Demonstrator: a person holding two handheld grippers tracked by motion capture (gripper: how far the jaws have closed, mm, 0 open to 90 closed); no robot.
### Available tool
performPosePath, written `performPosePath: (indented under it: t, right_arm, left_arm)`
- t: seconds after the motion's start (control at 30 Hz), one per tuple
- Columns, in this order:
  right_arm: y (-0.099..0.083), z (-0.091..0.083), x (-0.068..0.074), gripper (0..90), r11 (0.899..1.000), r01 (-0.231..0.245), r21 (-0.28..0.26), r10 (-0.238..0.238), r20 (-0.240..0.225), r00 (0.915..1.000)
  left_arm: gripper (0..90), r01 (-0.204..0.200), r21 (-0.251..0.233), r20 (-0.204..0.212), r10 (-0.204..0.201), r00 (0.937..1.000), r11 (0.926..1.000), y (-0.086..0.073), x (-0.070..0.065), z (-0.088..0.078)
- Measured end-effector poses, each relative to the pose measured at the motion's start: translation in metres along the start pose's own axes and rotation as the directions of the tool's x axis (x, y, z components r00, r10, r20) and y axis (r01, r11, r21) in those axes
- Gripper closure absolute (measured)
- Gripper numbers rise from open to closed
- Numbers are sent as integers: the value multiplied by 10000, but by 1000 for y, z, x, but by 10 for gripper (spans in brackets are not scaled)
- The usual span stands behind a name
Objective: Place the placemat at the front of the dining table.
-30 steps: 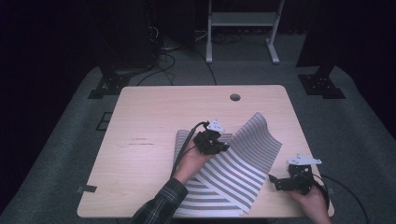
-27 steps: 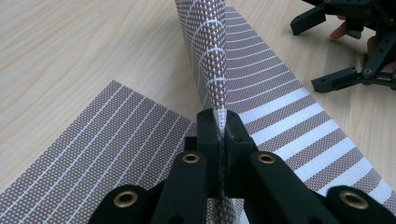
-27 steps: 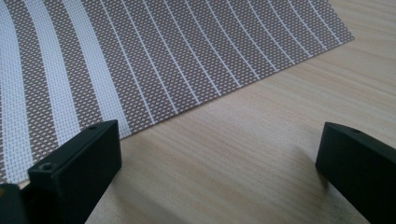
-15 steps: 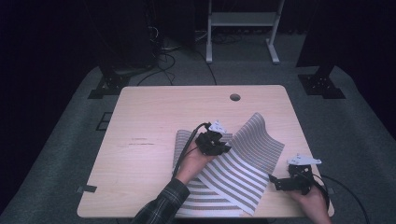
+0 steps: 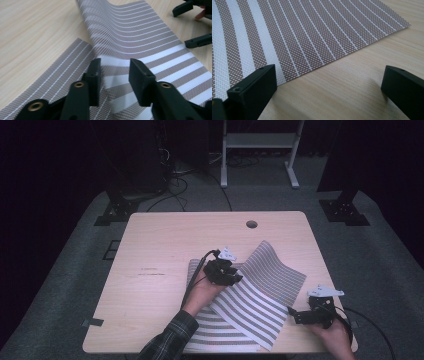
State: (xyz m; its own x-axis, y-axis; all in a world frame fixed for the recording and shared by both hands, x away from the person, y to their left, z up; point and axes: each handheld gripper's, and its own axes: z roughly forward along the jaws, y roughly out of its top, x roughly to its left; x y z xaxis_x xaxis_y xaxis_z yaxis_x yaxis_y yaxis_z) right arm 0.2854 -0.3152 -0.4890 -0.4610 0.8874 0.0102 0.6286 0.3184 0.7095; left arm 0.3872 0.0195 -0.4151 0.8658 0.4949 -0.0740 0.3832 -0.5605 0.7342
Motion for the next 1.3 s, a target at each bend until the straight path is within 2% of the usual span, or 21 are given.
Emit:
performPosePath:
  t: [0.27,0.5,0.7,0.83,0.87,0.93,1.1,1.3]
  right_arm:
    - [0,0,0,0,10000,9,6,-9,-2,10000]
    - [0,0,0,0,10000,16,6,-16,-5,10000]
    - [0,0,0,0,10000,-3,1,3,0,10000]
    - [0,0,0,0,10000,-19,0,19,1,10000]
    - [0,0,0,0,10000,6,5,-6,3,10000]
    - [0,0,0,0,10000,15,8,-15,1,10000]
    - [0,0,0,0,10000,-4,5,4,0,10000]
    - [0,0,0,0,10000,-1,3,1,-1,10000]
  left_arm:
    - [510,67,-78,-355,-70,9993,9999,-5,6,-11]
    - [350,64,-283,-475,-77,9988,9996,-11,10,-27]
    - [192,-158,-408,-524,137,9985,9990,-19,13,-39]
    - [133,-100,-596,-562,67,9984,9982,-25,15,-45]
    - [95,-63,-663,-555,26,9985,9978,-28,16,-48]
    - [90,-50,-760,-596,5,9982,9971,-31,16,-53]
    - [11,-50,-747,-774,-8,9970,9972,-36,16,-62]
    - [0,9,-928,-905,-93,9959,9957,-43,17,-73]
